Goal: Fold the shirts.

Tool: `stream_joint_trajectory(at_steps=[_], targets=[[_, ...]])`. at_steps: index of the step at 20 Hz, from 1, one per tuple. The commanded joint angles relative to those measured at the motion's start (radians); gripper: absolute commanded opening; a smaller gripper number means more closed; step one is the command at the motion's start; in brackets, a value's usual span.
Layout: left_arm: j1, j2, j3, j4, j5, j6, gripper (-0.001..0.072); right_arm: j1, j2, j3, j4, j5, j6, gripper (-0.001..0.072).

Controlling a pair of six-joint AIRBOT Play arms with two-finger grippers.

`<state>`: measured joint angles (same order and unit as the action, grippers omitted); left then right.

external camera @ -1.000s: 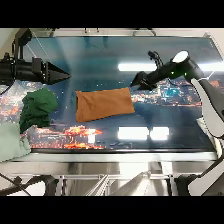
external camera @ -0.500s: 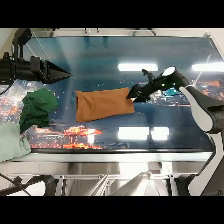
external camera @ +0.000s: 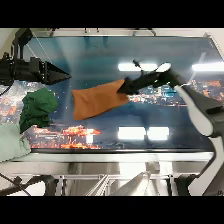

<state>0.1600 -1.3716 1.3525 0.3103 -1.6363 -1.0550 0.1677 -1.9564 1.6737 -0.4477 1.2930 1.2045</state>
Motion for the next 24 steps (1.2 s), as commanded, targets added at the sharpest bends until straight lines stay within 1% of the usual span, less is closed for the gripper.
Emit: stream_joint_trajectory(at_steps=[1, 3, 6, 9, 11, 12, 13, 14, 16, 19, 22, 23, 24], targets=[[-0.001, 0.001, 0.000, 0.002, -0.014, 0.000, 0.0018, -0.130, 0.183, 0.018, -0.201, -0.004, 0.168, 0.0018], [-0.001, 0.000, 0.000, 0.002, -0.013, 0.011, 0.0018, -0.260, 0.315, 0.018, -0.401, 0.006, 0.342, 0.0018], [-0.001, 0.000, 0.000, 0.003, -0.013, 0.037, 0.0018, -0.465, 0.502, 0.018, -0.614, 0.089, 0.539, 0.0018], [-0.001, 0.000, -0.001, 0.003, -0.011, 0.059, 0.0018, -0.643, 0.652, 0.018, -0.925, 0.259, 0.702, 0.0018], [-0.001, 0.000, -0.001, 0.003, -0.013, 0.071, 0.0018, -0.763, 0.704, 0.014, -1.149, 0.412, 0.772, 0.0019], [-0.001, 0.000, -0.001, 0.003, -0.013, 0.071, 0.0018, -0.816, 0.715, 0.000, -1.230, 0.488, 0.800, 0.0019], [-0.001, 0.000, -0.001, 0.003, -0.014, 0.071, 0.0019, -0.873, 0.726, -0.029, -1.289, 0.552, 0.803, 0.0019], [-0.001, 0.000, -0.001, 0.004, -0.016, 0.071, 0.0018, -0.922, 0.742, -0.077, -1.304, 0.551, 0.776, 0.0019], [-0.002, 0.000, -0.001, 0.003, -0.039, 0.070, 0.0018, -1.018, 0.771, -0.214, -1.337, 0.549, 0.756, 0.0019], [-0.019, 0.000, -0.001, 0.003, -0.064, 0.070, 0.0019, -1.114, 0.775, -0.448, -1.447, 0.507, 0.699, 0.0020], [-0.057, 0.000, -0.001, 0.003, -0.073, 0.069, 0.0019, -1.155, 0.773, -0.688, -1.461, 0.418, 0.691, 0.0024], [-0.069, 0.000, -0.001, 0.003, -0.071, 0.069, 0.0018, -1.155, 0.763, -0.735, -1.461, 0.398, 0.673, 0.0201], [-0.083, 0.000, -0.001, 0.003, -0.065, 0.069, 0.0018, -1.155, 0.745, -0.752, -1.461, 0.403, 0.650, 0.0615]])
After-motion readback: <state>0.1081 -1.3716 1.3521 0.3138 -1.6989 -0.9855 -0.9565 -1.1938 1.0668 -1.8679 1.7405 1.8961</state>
